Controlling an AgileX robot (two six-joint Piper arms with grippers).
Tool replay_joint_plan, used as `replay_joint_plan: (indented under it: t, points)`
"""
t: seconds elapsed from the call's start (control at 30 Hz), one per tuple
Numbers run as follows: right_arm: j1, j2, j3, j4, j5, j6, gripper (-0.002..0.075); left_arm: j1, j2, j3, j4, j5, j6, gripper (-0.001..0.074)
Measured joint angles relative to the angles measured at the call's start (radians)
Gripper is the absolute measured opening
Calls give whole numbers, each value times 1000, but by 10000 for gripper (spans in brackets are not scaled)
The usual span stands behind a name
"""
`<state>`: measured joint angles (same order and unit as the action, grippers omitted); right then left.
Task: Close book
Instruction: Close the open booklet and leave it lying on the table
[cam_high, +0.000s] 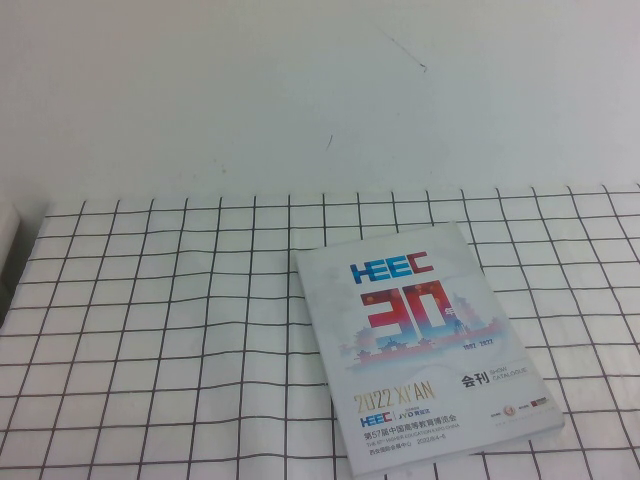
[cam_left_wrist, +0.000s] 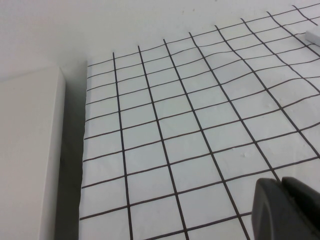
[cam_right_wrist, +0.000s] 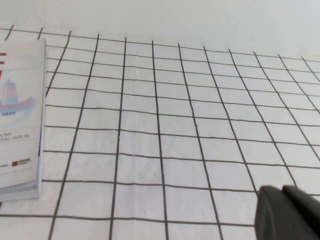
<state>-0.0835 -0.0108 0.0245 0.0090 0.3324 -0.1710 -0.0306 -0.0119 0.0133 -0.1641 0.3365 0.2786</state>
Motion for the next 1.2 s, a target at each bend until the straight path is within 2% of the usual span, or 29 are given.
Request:
replay_joint_plan:
  t: [0.23,0.87,1.2]
  points:
    - [50,0,0,-9,4,-2,-3,1,0,0,0,0,0,-4]
    - [50,0,-2,-9,10,94,-3,3,0,0,0,0,0,-4]
    - [50,0,-2,-9,12,90,-3,3,0,0,0,0,0,-4]
